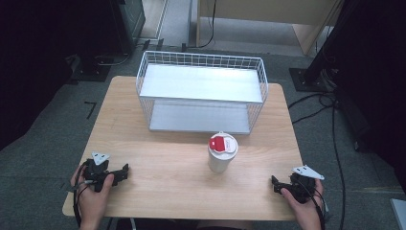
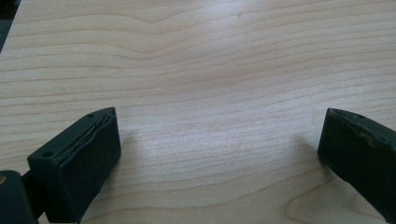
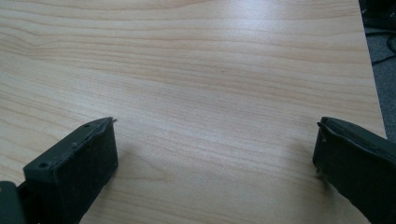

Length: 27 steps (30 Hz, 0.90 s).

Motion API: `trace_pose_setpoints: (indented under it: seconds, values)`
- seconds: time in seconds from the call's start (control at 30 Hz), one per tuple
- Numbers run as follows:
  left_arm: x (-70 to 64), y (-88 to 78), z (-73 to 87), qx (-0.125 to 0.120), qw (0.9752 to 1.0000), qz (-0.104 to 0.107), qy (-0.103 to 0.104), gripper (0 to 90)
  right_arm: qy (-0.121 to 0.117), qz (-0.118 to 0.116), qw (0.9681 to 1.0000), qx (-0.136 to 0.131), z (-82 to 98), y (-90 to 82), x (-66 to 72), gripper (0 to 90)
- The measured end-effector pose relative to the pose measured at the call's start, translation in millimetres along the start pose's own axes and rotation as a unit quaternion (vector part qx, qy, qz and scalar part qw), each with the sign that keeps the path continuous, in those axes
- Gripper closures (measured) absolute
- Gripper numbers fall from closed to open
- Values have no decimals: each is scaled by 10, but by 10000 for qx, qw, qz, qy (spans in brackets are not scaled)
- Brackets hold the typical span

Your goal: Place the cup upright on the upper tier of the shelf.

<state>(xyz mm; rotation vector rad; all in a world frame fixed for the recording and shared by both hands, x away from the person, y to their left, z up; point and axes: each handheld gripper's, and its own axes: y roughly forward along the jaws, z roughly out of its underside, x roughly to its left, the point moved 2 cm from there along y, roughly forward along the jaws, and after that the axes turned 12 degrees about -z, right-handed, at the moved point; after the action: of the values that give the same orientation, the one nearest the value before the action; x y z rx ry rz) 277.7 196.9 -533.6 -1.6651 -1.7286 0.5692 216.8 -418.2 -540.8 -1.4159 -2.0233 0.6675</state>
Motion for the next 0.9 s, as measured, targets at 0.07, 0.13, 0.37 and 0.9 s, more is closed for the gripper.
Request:
trace_pose_setpoints:
  seconds: [0.07, 0.13, 0.37, 0.9]
  values:
    - [-7, 0, -2, 14, 10000, -33, -19, 0, -5, 0, 10000, -1, 0, 0, 0, 0]
    - [-9, 0, -2, 17, 10000, -43, -29, 0, 6, 6, 10000, -8, -1, 2, 2, 0]
    - [-19, 0, -3, 18, 9999, -75, -64, 0, 107, -37, 9998, -157, -57, 11, 166, 0]
    - [-19, 0, -3, 18, 9999, -75, -65, 0, -265, -626, 9967, -448, -361, 142, 746, 0]
